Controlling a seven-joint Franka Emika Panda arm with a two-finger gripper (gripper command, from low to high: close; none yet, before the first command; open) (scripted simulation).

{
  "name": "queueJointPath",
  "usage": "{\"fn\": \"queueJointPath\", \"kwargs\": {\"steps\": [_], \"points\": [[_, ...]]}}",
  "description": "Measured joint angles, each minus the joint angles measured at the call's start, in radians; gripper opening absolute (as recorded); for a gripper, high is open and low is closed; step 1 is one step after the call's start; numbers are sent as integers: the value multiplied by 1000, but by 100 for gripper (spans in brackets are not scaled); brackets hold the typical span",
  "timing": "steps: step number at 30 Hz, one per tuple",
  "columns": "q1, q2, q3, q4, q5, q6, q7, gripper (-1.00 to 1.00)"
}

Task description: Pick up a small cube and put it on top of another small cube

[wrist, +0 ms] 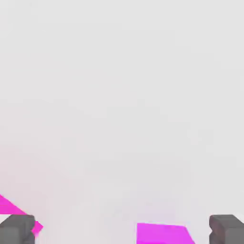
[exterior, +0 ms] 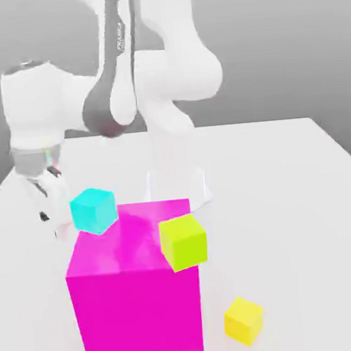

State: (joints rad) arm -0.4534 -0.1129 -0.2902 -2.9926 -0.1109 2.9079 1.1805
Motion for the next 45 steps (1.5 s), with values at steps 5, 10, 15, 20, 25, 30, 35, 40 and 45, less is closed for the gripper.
{"fn": "queueJointPath", "kwargs": {"steps": [5,10,15,20,25,30,35,40,45], "points": [[-37,170,80,3,111,141,-64,0],[-232,338,275,30,138,281,-88,-100],[-233,338,275,30,135,281,-85,-100],[-177,255,214,16,110,213,-62,-100],[-172,78,188,-16,45,67,-21,-100],[-167,8,150,67,62,-65,-129,-100],[-164,-28,132,230,50,-277,-229,-100],[-78,-134,212,355,80,-494,-232,-100],[16,-249,299,473,125,-711,-229,-100]]}}
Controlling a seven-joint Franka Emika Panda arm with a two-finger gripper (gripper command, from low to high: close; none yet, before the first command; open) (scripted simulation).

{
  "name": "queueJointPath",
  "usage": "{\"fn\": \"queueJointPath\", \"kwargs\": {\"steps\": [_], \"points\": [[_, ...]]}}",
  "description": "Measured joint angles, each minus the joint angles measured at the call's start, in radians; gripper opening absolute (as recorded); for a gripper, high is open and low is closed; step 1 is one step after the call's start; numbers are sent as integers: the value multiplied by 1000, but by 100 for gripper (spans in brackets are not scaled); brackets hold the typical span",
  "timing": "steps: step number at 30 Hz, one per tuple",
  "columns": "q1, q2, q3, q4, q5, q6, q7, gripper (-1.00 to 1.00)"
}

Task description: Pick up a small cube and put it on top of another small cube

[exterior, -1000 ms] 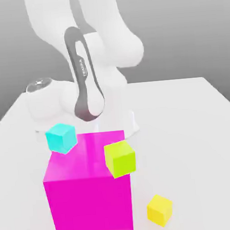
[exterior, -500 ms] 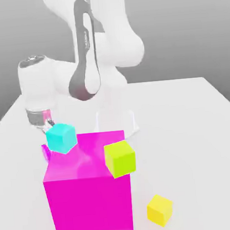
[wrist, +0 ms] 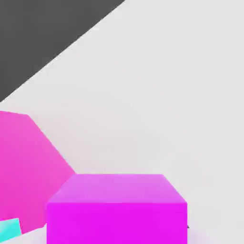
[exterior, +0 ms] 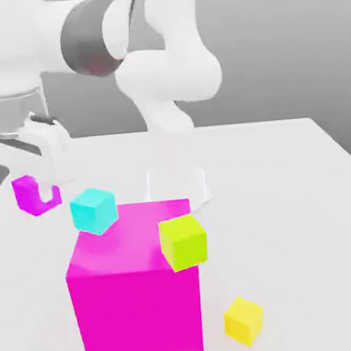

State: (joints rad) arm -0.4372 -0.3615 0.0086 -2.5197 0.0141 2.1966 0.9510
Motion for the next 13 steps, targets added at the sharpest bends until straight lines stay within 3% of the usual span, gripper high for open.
{"fn": "queueJointPath", "kwargs": {"steps": [3,7,8,13], "points": [[46,-63,45,57,24,-126,9,-100],[47,-27,64,-16,26,-46,28,-100],[46,-12,67,-39,27,-8,29,100],[46,-12,67,-39,27,-8,29,100]]}}
